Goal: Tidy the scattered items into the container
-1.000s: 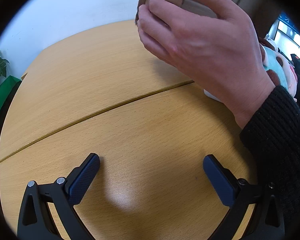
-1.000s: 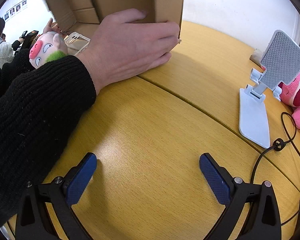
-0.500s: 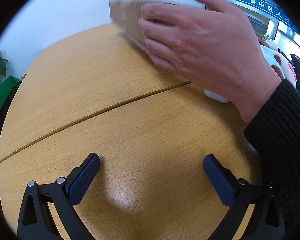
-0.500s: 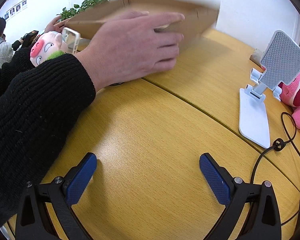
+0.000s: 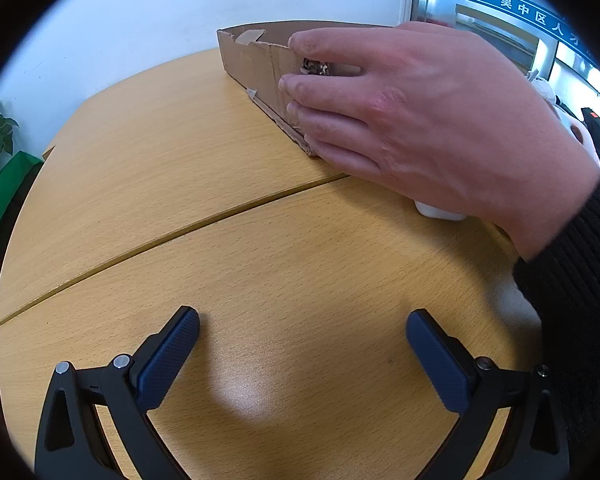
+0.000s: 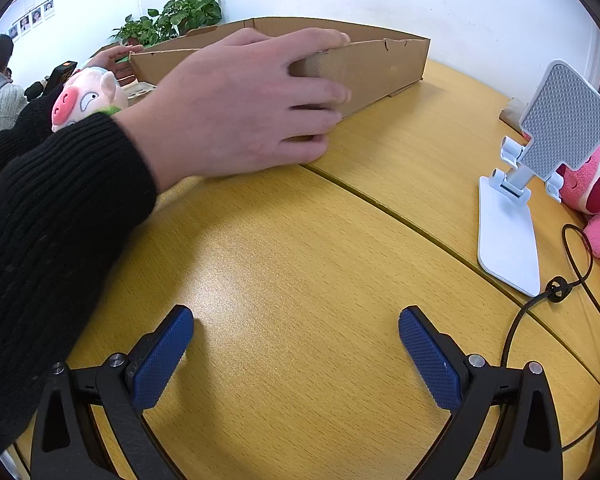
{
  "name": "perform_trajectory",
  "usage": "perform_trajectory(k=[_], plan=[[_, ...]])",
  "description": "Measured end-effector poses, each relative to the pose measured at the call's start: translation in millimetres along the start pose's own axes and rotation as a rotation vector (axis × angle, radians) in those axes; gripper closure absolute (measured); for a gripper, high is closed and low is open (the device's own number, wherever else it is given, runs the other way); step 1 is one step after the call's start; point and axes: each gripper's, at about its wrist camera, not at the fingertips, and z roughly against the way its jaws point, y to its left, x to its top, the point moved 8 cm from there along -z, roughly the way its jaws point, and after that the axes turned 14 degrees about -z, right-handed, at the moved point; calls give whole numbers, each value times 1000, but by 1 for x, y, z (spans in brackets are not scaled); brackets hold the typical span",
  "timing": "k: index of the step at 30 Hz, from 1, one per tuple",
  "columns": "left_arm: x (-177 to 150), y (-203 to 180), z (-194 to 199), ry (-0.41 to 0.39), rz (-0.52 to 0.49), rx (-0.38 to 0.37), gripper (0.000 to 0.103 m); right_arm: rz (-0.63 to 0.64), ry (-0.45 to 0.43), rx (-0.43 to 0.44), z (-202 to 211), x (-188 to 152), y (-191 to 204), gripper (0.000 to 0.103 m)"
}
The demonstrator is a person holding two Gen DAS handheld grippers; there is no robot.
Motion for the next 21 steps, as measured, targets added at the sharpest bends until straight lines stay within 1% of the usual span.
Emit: perform_trajectory(k=[21], plan=[[-1,0,-1,0,1,1,0,1,0,0,0,0,-1,0]])
